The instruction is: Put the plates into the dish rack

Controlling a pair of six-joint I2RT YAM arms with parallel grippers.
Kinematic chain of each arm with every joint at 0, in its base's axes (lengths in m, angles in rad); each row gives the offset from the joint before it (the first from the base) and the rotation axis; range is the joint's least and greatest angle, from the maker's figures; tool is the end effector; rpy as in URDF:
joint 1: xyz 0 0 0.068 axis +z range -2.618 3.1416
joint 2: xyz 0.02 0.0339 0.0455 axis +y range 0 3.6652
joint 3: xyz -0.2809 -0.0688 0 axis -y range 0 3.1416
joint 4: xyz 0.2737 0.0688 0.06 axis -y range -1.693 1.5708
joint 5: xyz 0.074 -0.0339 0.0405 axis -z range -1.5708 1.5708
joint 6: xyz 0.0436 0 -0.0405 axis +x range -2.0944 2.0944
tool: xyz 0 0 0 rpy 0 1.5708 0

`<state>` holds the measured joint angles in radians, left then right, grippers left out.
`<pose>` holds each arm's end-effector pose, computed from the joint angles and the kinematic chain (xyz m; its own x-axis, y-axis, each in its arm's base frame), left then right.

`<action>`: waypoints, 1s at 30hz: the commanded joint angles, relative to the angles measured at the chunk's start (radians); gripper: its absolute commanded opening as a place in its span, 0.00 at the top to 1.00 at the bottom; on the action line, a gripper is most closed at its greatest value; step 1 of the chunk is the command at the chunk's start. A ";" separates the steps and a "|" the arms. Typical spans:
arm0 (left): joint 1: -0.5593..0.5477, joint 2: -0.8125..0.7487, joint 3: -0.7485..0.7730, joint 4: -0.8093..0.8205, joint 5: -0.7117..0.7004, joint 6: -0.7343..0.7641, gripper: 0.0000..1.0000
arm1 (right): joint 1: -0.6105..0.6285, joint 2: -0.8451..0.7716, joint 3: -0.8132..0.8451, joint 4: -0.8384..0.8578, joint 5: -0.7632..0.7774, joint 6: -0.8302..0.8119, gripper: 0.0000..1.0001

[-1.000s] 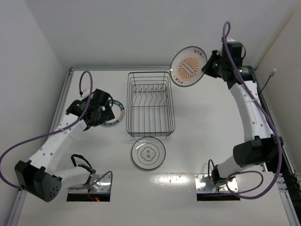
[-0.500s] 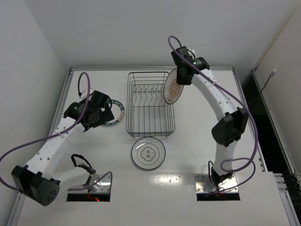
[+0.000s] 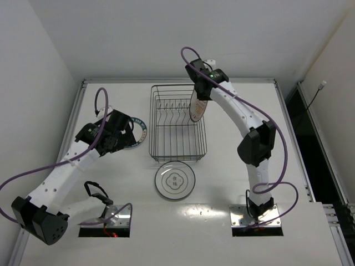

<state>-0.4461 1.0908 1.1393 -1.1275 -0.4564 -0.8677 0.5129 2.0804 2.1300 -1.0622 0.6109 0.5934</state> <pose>0.2015 -0.0751 0.3361 -0.6664 -0.4403 -0.6017 -0.4776 0.8718 -0.1090 0.4353 0.2165 0.3391 -0.6895 0.1374 -0.7112 0.2995 0.9481 -0.1072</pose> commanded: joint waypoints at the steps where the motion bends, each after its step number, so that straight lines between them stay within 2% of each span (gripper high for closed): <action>1: -0.026 -0.013 0.007 0.008 -0.010 0.021 0.00 | 0.015 0.079 0.073 -0.041 -0.005 -0.009 1.00; 3: -0.026 -0.012 0.007 0.017 -0.010 0.032 0.00 | 0.015 0.121 0.108 -0.051 -0.020 -0.009 0.96; 5: -0.037 -0.012 0.007 0.017 -0.010 0.032 0.00 | 0.015 0.130 0.117 -0.051 -0.033 -0.024 0.81; 10: -0.037 -0.022 -0.003 0.026 -0.001 0.041 0.00 | 0.015 0.078 0.047 -0.041 -0.048 -0.043 0.80; 15: -0.037 -0.022 -0.013 0.044 -0.001 0.041 0.00 | 0.015 -0.002 -0.033 -0.030 -0.057 -0.043 0.63; 22: -0.037 -0.022 -0.024 0.044 -0.001 0.041 0.00 | 0.024 -0.132 -0.032 -0.042 -0.057 -0.096 0.66; 26: -0.037 -0.022 -0.024 0.055 0.019 0.041 0.00 | 0.033 -0.105 0.065 -0.085 -0.057 -0.109 0.63; 30: -0.037 -0.012 -0.024 0.055 0.019 0.041 0.00 | 0.045 -0.117 0.047 -0.099 -0.057 -0.109 0.60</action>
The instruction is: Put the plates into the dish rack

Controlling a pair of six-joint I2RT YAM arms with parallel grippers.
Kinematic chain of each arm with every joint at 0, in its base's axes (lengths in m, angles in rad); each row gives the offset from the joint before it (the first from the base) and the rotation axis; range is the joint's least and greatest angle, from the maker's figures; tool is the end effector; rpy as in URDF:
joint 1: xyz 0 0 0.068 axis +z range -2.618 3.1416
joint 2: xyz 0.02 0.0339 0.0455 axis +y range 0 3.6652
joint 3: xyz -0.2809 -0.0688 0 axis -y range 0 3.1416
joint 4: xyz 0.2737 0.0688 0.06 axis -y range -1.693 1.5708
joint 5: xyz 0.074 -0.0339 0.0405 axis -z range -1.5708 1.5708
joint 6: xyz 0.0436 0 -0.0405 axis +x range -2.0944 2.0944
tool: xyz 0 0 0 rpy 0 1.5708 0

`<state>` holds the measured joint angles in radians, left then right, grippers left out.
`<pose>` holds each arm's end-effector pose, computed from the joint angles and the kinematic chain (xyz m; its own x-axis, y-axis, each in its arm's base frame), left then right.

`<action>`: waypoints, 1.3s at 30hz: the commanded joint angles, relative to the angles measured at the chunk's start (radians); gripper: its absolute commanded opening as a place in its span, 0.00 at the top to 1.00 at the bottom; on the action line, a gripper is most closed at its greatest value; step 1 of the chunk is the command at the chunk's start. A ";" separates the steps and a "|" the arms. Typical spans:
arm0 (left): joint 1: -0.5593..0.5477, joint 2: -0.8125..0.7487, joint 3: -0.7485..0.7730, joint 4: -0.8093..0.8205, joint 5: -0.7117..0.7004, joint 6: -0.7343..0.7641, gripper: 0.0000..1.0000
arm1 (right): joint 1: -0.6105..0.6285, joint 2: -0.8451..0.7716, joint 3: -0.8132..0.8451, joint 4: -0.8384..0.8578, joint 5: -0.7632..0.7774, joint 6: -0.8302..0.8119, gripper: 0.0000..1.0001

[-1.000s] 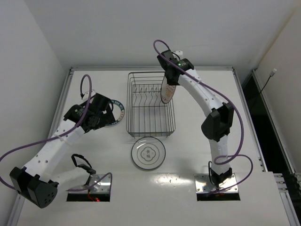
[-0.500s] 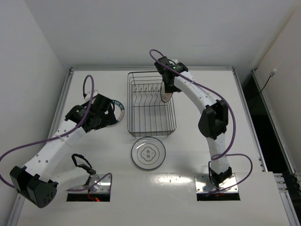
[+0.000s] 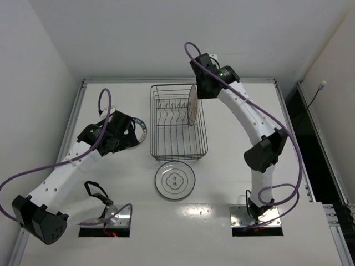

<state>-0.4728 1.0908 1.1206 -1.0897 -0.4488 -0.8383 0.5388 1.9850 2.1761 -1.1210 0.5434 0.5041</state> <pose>0.2022 -0.0822 0.3320 -0.6840 -0.4026 -0.6084 -0.4294 0.8964 -0.1104 0.4038 0.2151 0.3923 -0.6864 0.0714 -0.7237 0.1801 0.9809 -0.0741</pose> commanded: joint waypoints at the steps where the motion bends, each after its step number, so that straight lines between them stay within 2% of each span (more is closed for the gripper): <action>1: -0.010 -0.012 -0.005 0.017 0.012 0.011 0.00 | 0.020 -0.038 -0.024 -0.022 0.010 -0.019 0.59; 3: -0.010 -0.012 -0.005 0.017 0.021 0.011 0.00 | 0.020 -0.066 -0.086 0.025 -0.017 -0.019 0.56; 9: -0.020 -0.012 -0.005 0.017 0.021 0.011 0.00 | 0.020 -0.026 -0.035 -0.003 -0.028 -0.019 0.57; 11: -0.020 -0.012 -0.005 0.017 0.021 0.011 0.00 | 0.029 -0.064 -0.074 -0.013 -0.037 0.045 0.57; 13: -0.020 -0.012 -0.005 0.017 0.012 0.011 0.00 | 0.000 -0.136 -0.220 0.028 -0.097 0.091 0.57; 14: -0.020 -0.012 -0.005 0.017 0.012 0.021 0.00 | -0.010 -0.188 -0.372 0.059 -0.126 0.134 0.57; 15: -0.020 -0.012 -0.005 0.017 0.012 0.021 0.00 | -0.010 -0.318 -0.462 0.097 -0.161 0.149 0.54; 16: -0.020 -0.023 -0.005 0.017 0.012 0.021 0.00 | -0.023 -0.394 -0.555 0.200 -0.265 0.162 0.53; 17: -0.020 -0.023 -0.005 0.017 0.012 0.030 0.00 | -0.037 -0.472 -0.740 0.257 -0.330 0.171 0.53; 18: -0.020 -0.032 -0.005 0.017 0.012 0.030 0.00 | -0.037 -0.551 -0.824 0.304 -0.389 0.194 0.52; 19: -0.020 -0.032 -0.005 0.017 0.012 0.039 0.00 | -0.037 -0.707 -0.901 0.338 -0.480 0.220 0.52; 20: -0.020 -0.045 -0.014 0.017 0.012 0.039 0.00 | -0.037 -0.786 -1.047 0.375 -0.515 0.253 0.50; 22: -0.020 -0.055 -0.025 0.027 0.012 0.039 0.00 | -0.048 -0.941 -1.192 0.400 -0.616 0.384 0.46; 23: -0.020 -0.055 -0.037 0.027 0.024 0.039 0.00 | -0.048 -1.085 -1.334 0.418 -0.649 0.434 0.46; 25: -0.020 -0.065 -0.048 0.027 0.050 0.039 0.00 | -0.048 -1.214 -1.488 0.463 -0.779 0.594 0.48; 28: -0.020 -0.074 -0.082 0.050 0.094 0.028 0.00 | -0.028 -1.434 -1.865 0.622 -0.902 0.813 0.50; 30: -0.020 -0.095 -0.114 0.059 0.116 0.016 0.00 | -0.028 -1.565 -1.998 0.734 -0.957 0.931 0.52; 31: -0.020 -0.095 -0.125 0.069 0.125 0.005 0.00 | -0.028 -1.601 -2.108 0.769 -0.958 0.954 0.53; 35: -0.020 -0.106 -0.169 0.079 0.166 -0.004 0.00 | -0.019 -1.687 -2.245 0.843 -0.896 0.967 0.52; 37: -0.033 -0.106 -0.183 0.091 0.167 -0.004 0.00 | -0.008 -1.655 -2.276 0.907 -0.896 0.956 0.52; 39: -0.046 -0.092 -0.183 0.100 0.167 -0.004 0.00 | 0.003 -1.550 -2.285 1.030 -0.870 0.956 0.52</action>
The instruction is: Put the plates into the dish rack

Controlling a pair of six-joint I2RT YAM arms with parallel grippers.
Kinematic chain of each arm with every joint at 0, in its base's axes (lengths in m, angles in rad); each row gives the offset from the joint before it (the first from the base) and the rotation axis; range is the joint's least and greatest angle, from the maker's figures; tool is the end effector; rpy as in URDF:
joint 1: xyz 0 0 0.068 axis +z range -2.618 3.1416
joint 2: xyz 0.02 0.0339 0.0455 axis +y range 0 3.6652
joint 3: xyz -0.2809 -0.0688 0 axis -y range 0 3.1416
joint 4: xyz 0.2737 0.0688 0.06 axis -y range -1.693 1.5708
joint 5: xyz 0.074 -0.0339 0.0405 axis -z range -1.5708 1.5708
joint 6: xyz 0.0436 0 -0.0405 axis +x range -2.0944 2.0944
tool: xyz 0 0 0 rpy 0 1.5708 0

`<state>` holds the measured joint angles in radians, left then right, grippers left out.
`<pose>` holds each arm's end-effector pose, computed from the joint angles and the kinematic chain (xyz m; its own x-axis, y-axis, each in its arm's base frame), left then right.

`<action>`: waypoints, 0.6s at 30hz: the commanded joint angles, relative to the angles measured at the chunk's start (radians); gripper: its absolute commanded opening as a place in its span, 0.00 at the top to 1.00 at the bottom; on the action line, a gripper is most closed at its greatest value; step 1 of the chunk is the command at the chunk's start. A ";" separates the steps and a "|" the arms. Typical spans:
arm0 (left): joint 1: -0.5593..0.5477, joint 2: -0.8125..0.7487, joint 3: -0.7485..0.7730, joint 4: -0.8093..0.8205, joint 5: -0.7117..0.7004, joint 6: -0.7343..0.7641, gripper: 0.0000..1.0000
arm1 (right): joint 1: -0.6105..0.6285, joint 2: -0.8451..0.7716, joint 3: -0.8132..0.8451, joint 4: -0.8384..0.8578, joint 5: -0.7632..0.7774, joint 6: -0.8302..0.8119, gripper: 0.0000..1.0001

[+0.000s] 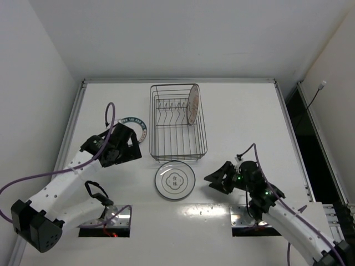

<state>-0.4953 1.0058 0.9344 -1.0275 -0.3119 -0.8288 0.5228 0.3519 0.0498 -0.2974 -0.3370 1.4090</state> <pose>0.1818 -0.0830 0.2882 -0.7726 -0.3800 -0.5087 -0.3549 0.9227 -0.1504 0.1059 0.0777 0.1212 -0.7773 0.6271 0.0511 0.3685 0.3878 0.8449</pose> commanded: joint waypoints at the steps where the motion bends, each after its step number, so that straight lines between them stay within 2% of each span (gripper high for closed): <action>1: -0.034 0.005 0.003 0.038 0.020 -0.013 0.00 | 0.031 0.128 -0.159 0.239 0.024 0.032 0.52; 4: -0.055 0.005 0.043 0.038 -0.002 0.005 0.00 | 0.060 0.361 -0.148 0.387 0.035 -0.013 0.52; 5: -0.055 0.005 0.061 0.038 -0.003 0.005 0.00 | 0.071 0.498 -0.118 0.462 0.045 -0.025 0.52; 9: -0.065 0.014 0.084 0.029 -0.021 0.025 0.00 | 0.161 0.846 0.020 0.578 0.055 -0.080 0.52; 12: -0.065 0.005 0.084 0.018 -0.030 0.025 0.00 | 0.227 1.013 0.064 0.690 0.087 -0.076 0.52; 18: -0.065 -0.004 0.084 0.007 -0.030 0.025 0.00 | 0.327 1.121 0.064 0.754 0.142 -0.021 0.52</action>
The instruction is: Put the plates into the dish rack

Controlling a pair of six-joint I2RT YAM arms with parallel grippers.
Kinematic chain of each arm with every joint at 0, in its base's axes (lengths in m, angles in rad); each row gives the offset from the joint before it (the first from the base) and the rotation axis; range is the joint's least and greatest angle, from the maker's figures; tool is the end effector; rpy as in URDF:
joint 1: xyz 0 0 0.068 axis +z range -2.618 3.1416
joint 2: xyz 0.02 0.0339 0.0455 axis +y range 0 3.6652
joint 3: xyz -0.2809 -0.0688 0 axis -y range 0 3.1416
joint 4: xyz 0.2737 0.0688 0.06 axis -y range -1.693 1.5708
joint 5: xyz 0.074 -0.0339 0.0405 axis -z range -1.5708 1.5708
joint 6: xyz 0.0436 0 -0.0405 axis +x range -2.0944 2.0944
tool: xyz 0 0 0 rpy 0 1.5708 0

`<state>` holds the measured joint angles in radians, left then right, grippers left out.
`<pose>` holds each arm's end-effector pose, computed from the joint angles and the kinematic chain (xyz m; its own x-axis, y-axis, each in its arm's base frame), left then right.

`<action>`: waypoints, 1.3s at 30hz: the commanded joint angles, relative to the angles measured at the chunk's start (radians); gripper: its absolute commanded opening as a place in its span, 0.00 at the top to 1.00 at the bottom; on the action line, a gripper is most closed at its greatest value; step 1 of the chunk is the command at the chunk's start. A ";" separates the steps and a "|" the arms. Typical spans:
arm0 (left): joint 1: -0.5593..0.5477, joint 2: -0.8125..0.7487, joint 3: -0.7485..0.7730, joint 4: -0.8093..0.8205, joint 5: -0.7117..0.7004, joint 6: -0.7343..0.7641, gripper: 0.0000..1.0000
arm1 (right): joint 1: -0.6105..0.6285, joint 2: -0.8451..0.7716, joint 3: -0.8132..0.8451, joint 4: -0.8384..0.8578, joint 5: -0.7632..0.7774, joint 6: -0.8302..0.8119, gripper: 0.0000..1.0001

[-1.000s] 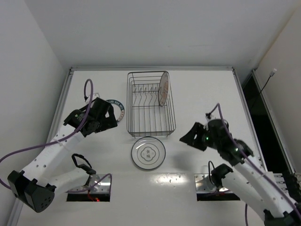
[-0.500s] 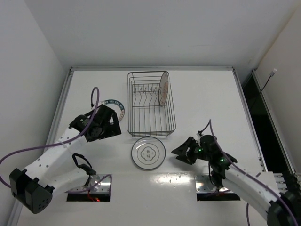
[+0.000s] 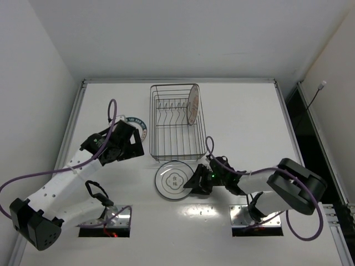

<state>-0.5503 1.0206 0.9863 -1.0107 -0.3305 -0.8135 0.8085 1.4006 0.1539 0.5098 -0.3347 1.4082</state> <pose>0.1835 -0.0960 0.3038 -0.7650 -0.3371 -0.5488 -0.2913 0.9411 -0.1719 0.1290 0.1558 0.0726 -0.9150 0.3914 0.0980 0.3202 0.5567 0.7665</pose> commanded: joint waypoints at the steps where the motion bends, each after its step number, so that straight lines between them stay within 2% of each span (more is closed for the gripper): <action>1: -0.010 -0.019 0.032 -0.018 -0.012 0.010 0.00 | 0.041 0.104 -0.031 -0.053 0.152 -0.011 0.52; 3: -0.010 -0.028 0.032 -0.019 -0.012 0.010 0.00 | 0.070 0.148 -0.008 -0.031 0.152 -0.011 0.57; 4: -0.010 -0.028 0.032 -0.019 -0.012 0.010 0.00 | 0.070 0.175 0.002 -0.031 0.161 0.000 0.68; 7: -0.010 -0.028 0.032 -0.040 -0.012 0.019 0.00 | 0.090 0.280 0.064 -0.040 0.161 0.000 0.90; 8: -0.010 -0.028 0.032 -0.040 -0.012 0.019 0.00 | 0.099 0.296 0.076 -0.059 0.161 0.000 1.00; 11: -0.010 -0.037 0.041 -0.049 -0.022 0.019 0.00 | 0.100 0.272 0.099 -0.151 0.172 0.000 1.00; 14: -0.010 -0.046 0.052 -0.058 -0.042 0.019 0.00 | 0.100 0.144 0.185 -0.428 0.195 -0.069 1.00; 15: -0.010 -0.047 0.052 -0.058 -0.042 0.019 0.00 | 0.100 0.114 0.217 -0.615 0.195 -0.092 1.00; 18: -0.010 -0.036 0.072 -0.058 -0.087 0.010 0.00 | 0.121 0.003 0.366 -0.889 0.195 -0.198 1.00; 19: -0.010 -0.036 0.083 -0.069 -0.099 0.010 0.00 | 0.135 -0.027 0.447 -1.071 0.213 -0.218 1.00; 21: -0.010 -0.010 0.094 -0.069 -0.129 -0.003 0.00 | 0.144 -0.143 0.522 -1.229 0.267 -0.239 1.00; 22: -0.010 -0.010 0.106 -0.069 -0.130 -0.003 0.00 | 0.144 -0.187 0.602 -1.372 0.293 -0.239 1.00; 24: -0.010 0.001 0.106 -0.069 -0.139 -0.012 0.00 | 0.144 -0.264 0.688 -1.502 0.363 -0.226 1.00; 25: -0.010 0.013 0.115 -0.069 -0.139 -0.012 0.00 | 0.144 -0.316 0.787 -1.616 0.388 -0.216 1.00; 27: -0.010 0.022 0.115 -0.069 -0.139 -0.021 0.00 | 0.133 -0.330 0.886 -1.709 0.454 -0.204 1.00; 28: -0.010 0.022 0.115 -0.059 -0.139 -0.021 0.00 | 0.133 -0.330 0.989 -1.747 0.477 -0.204 1.00; 31: -0.010 0.042 0.115 -0.058 -0.139 -0.032 0.00 | 0.133 -0.254 1.231 -1.850 0.601 -0.225 1.00; 32: -0.010 0.042 0.115 -0.058 -0.139 -0.041 0.00 | 0.123 -0.151 1.298 -1.895 0.678 -0.242 1.00; 33: -0.010 0.042 0.115 -0.058 -0.139 -0.041 0.00 | 0.123 -0.088 1.443 -1.916 0.718 -0.289 1.00; 35: -0.010 0.042 0.115 -0.058 -0.148 -0.041 0.00 | 0.112 0.036 1.586 -1.917 0.796 -0.345 1.00; 36: -0.010 0.052 0.115 -0.058 -0.148 -0.052 0.00 | 0.092 0.158 1.733 -1.917 0.821 -0.383 1.00; 38: -0.010 0.052 0.115 -0.058 -0.148 -0.061 0.00 | 0.066 0.277 1.881 -1.917 0.867 -0.419 1.00; 39: -0.010 0.052 0.115 -0.068 -0.148 -0.061 0.00 | 0.048 0.331 2.008 -1.917 0.867 -0.419 1.00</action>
<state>-0.5503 1.0691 1.0691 -1.0695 -0.4633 -0.8509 0.8944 1.5787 1.9713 -1.3384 0.3996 1.0718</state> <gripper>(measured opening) 1.000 0.041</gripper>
